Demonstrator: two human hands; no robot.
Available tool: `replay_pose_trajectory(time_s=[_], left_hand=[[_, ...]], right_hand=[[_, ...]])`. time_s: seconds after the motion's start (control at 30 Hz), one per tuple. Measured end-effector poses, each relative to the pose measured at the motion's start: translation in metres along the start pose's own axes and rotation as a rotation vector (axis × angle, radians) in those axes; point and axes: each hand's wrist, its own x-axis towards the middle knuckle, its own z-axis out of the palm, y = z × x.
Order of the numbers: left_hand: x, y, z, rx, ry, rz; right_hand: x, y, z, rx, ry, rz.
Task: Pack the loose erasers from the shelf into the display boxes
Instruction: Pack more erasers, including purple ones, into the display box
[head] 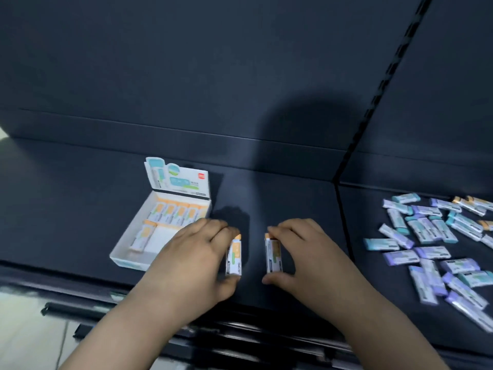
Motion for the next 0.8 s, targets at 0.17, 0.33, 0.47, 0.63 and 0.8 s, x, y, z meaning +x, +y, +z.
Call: replay_pose_trajectory(time_s=[0.17, 0.33, 0.47, 0.63, 0.8], left_hand=[[-0.022, -0.089, -0.017, 0.03, -0.037, -0.001], [-0.032, -0.144, -0.023, -0.006, -0.079, 0.023], [-0.032, -0.165, -0.024, 0.009, -0.125, 0.119], [-0.026, -0.17, -0.021, -0.017, -0.113, 0.171], [-0.021, -0.171, -0.018, -0.023, -0.156, 0.177]], right_hand=[[0.039, -0.064, 0.026, 0.011, 0.023, 0.068], [0.071, -0.109, 0.051, -0.029, 0.048, 0.125], [0.08, -0.128, 0.06, -0.043, 0.049, 0.202], [0.089, -0.14, 0.068, -0.055, 0.076, 0.26], [0.1, -0.144, 0.075, -0.056, 0.064, 0.29]])
